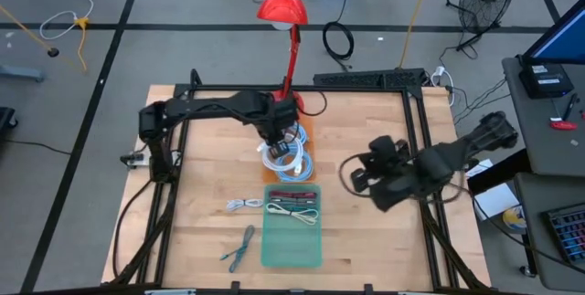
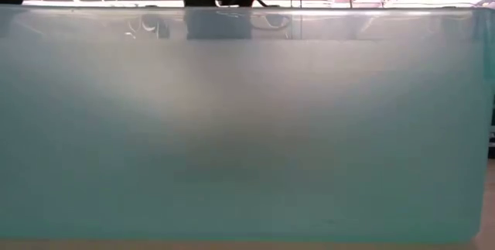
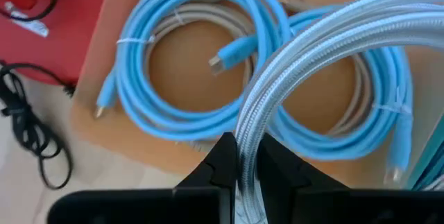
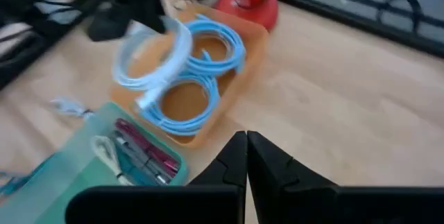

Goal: Sort cables
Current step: Put the white video cable into the orange bin

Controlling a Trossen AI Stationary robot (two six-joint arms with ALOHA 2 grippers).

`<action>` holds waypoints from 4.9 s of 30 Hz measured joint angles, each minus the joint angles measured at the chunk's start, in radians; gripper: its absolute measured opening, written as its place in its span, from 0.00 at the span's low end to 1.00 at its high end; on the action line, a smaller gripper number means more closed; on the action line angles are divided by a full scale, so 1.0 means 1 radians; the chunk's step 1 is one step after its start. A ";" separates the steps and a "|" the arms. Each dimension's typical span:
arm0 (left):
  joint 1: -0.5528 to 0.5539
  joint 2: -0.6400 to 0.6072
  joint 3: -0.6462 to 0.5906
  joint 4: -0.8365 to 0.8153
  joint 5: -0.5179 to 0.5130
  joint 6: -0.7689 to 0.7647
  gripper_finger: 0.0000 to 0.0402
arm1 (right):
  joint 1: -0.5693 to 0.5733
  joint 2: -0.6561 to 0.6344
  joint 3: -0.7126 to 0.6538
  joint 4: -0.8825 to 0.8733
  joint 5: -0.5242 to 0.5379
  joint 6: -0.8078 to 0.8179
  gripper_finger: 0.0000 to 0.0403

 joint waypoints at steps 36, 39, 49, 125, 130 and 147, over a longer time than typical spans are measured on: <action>-0.047 0.190 0.153 -0.066 -0.002 -0.217 0.08 | 0.107 -0.395 -0.452 0.569 -0.135 -0.293 0.00; -0.048 0.205 0.153 -0.059 0.001 -0.228 0.08 | 0.107 -0.395 -0.452 0.589 -0.135 -0.305 0.00; -0.058 0.276 0.155 -0.085 -0.023 -0.215 0.08 | 0.107 -0.395 -0.452 0.627 -0.136 -0.322 0.00; 0.040 0.217 0.024 0.450 0.590 -0.469 0.00 | 0.136 -0.394 -0.451 0.661 -0.130 -0.352 0.00; 0.043 0.222 -0.020 0.537 0.626 -0.504 0.00 | 0.136 -0.394 -0.451 0.658 -0.130 -0.349 0.00; 0.038 0.220 -0.060 0.508 0.599 -0.473 0.00 | 0.131 -0.394 -0.451 0.650 -0.130 -0.344 0.00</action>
